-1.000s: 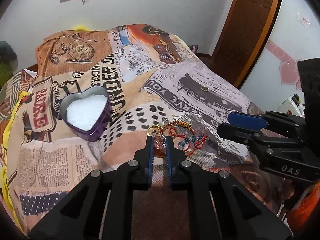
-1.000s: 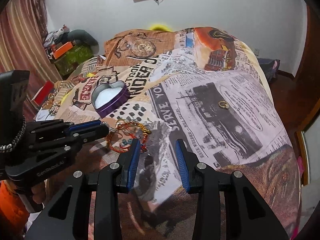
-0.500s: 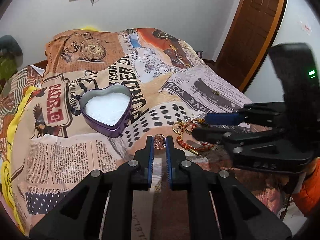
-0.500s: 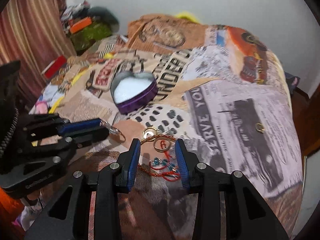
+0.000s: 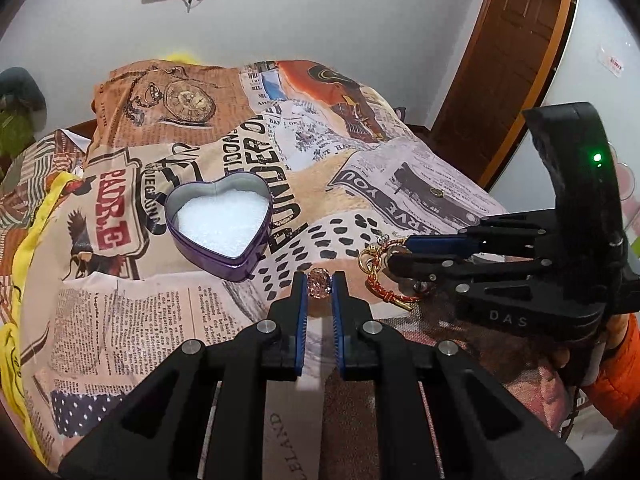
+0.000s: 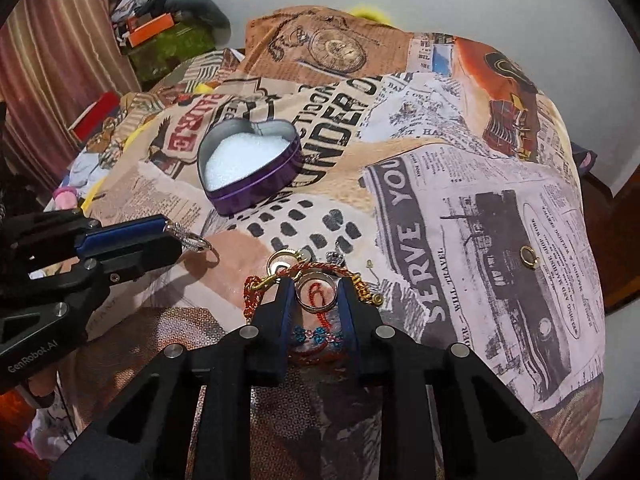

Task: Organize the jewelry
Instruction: 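Close the left tool on a stone ring while the right tool grasps a silver ring, then carry both rings over the purple heart tin and open both tools inside it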

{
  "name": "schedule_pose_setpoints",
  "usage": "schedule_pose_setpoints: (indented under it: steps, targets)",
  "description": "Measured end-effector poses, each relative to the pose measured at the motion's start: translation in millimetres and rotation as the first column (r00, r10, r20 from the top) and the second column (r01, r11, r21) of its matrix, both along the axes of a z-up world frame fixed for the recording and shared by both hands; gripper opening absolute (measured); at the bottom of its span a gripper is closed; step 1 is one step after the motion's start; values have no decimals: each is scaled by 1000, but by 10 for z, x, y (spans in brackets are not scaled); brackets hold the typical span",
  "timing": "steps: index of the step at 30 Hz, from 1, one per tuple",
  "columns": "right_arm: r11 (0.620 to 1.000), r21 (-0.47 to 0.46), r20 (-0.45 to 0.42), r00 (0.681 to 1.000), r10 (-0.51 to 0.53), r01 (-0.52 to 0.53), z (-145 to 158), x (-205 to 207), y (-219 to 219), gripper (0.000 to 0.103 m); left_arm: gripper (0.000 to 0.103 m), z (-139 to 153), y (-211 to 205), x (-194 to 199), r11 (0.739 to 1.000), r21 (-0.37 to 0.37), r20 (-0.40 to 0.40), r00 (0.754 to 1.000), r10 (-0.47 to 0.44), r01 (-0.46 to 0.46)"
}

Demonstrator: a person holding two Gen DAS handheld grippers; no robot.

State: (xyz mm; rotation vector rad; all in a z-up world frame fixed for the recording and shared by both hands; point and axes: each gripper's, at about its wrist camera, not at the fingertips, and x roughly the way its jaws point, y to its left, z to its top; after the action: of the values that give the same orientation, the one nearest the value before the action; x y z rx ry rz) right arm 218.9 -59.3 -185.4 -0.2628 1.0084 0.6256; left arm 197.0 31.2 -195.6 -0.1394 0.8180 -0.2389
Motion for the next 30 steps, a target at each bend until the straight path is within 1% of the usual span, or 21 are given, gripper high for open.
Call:
schedule_pose_setpoints:
  steps: [4,8,12,16,24,30]
  targets:
    - [999,31,19,1000,-9,8,127,-13,3,20,10,84,40,-11,1000,5,20,1000,11,-11]
    - [998,64,57,998,-10,6,302,-39,42,20,10,180,93,-19,1000,6,44,999,25,-25]
    - [995,99,94,996,-7,-2,476,-42,134,20,10,285,197,-7,999,12,71,996,48,-49]
    - [993,115,124,992,1,-15,580,-23,241,20,10,384,331,18,997,13,98,993,70,-72]
    - [991,130,158,987,15,-36,670,93,537,20,10,487,548,165,994,49,139,986,90,-98]
    - [992,118,150,988,22,-40,619,229,717,20,10,360,673,352,994,55,113,990,84,-90]
